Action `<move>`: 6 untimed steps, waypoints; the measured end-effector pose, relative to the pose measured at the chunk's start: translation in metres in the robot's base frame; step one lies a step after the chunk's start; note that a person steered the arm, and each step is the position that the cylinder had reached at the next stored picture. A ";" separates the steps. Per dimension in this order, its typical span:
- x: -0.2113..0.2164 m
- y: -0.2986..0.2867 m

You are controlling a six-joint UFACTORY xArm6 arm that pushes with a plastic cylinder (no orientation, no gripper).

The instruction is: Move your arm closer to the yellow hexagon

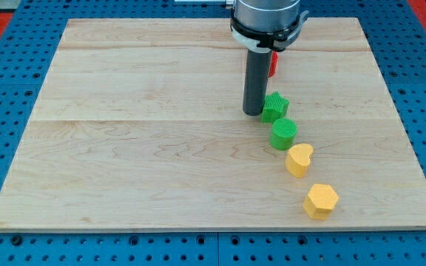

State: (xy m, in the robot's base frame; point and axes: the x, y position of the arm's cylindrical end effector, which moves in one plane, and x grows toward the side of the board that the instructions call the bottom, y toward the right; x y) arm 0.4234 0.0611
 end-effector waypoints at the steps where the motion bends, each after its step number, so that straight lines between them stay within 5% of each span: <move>1: 0.000 -0.003; 3: 0.005 -0.025; 6: 0.099 -0.039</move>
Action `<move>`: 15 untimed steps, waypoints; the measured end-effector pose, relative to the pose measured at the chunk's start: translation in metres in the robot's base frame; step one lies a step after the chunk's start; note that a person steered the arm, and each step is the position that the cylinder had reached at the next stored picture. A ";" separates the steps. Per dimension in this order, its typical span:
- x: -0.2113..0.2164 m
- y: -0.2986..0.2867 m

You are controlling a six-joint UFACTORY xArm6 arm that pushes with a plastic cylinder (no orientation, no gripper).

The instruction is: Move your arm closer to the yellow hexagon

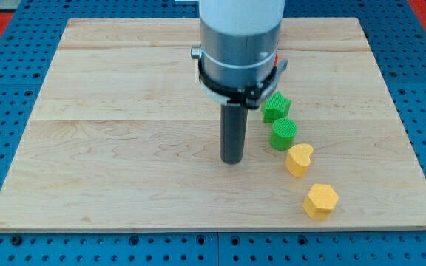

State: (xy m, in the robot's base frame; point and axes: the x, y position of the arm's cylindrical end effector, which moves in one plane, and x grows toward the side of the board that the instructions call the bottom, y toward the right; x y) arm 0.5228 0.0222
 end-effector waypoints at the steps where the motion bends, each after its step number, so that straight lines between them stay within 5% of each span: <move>1: 0.027 0.014; 3: 0.096 0.028; 6: 0.096 0.063; 10: 0.080 0.195; 15: 0.060 0.199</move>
